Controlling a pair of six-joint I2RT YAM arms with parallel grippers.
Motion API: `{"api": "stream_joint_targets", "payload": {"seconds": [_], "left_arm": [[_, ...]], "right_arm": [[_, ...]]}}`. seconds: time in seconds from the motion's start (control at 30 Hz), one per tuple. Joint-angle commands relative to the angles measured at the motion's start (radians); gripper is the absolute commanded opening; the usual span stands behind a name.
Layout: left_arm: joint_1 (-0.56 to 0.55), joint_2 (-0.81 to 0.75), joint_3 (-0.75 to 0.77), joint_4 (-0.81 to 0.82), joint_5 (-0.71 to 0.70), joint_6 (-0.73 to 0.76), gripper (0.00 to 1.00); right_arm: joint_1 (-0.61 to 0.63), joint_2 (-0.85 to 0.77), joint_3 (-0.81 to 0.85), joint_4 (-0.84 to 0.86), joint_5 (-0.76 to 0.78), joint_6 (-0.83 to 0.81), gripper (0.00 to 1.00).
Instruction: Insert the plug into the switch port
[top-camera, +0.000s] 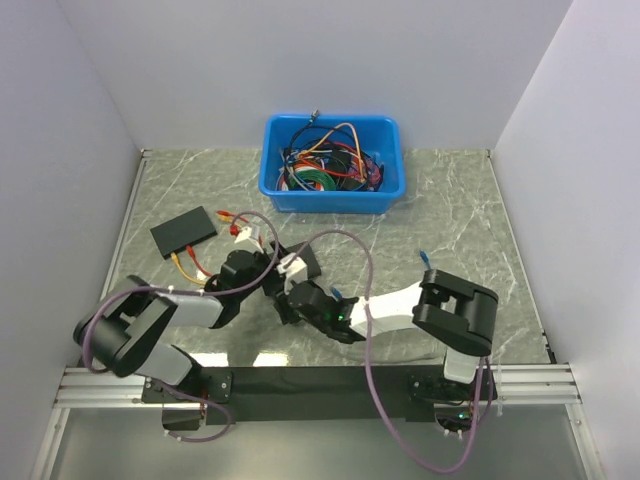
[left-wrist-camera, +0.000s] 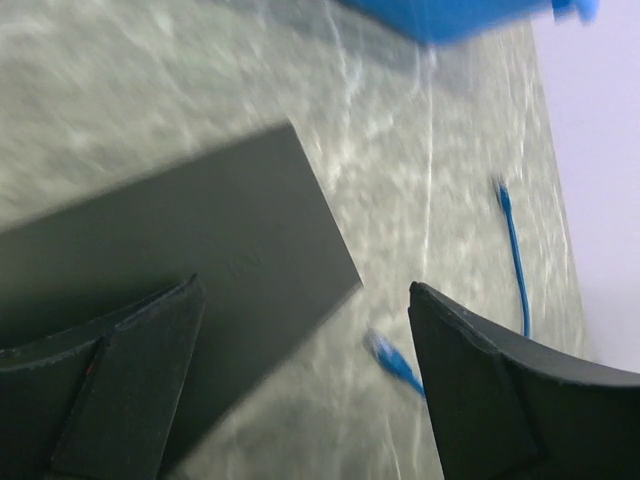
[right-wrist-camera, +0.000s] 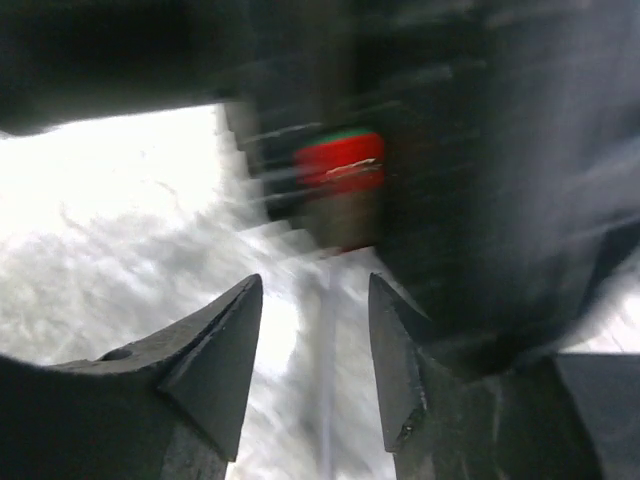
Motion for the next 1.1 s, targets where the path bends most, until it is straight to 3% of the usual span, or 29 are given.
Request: {"api": "stream_joint_targets", "payload": {"seconds": [0.0,0.17,0.4,0.63,0.9,1.07], "left_arm": [[-0.098,-0.04,-0.029,-0.328,0.25,0.005,0.93],[-0.078,-0.166,0.067,-0.534,0.179,0.057,0.96],[0.077,-0.215,0.204,-0.669,0.205,0.141,0.97],[0.131,-0.139,0.36,-0.726,0.162,0.203,0.97],[0.218,0.065,0.511,-0.763,0.153,0.244,0.96],[0.221,0.154,0.515,-0.748,0.19,0.235,0.95]], "right_arm": [[-0.013,-0.08,-0.051,0.017,0.107,0.066,0.54],[-0.012,-0.238,-0.166,-0.04,0.171,0.173,0.55],[-0.013,-0.438,-0.258,-0.193,0.231,0.241,0.57],[0.007,-0.47,-0.237,-0.298,0.199,0.277,0.58],[0.007,-0.528,-0.266,-0.394,0.22,0.377,0.58],[-0.068,-0.623,-0.235,-0.631,0.257,0.479,0.6]]}}
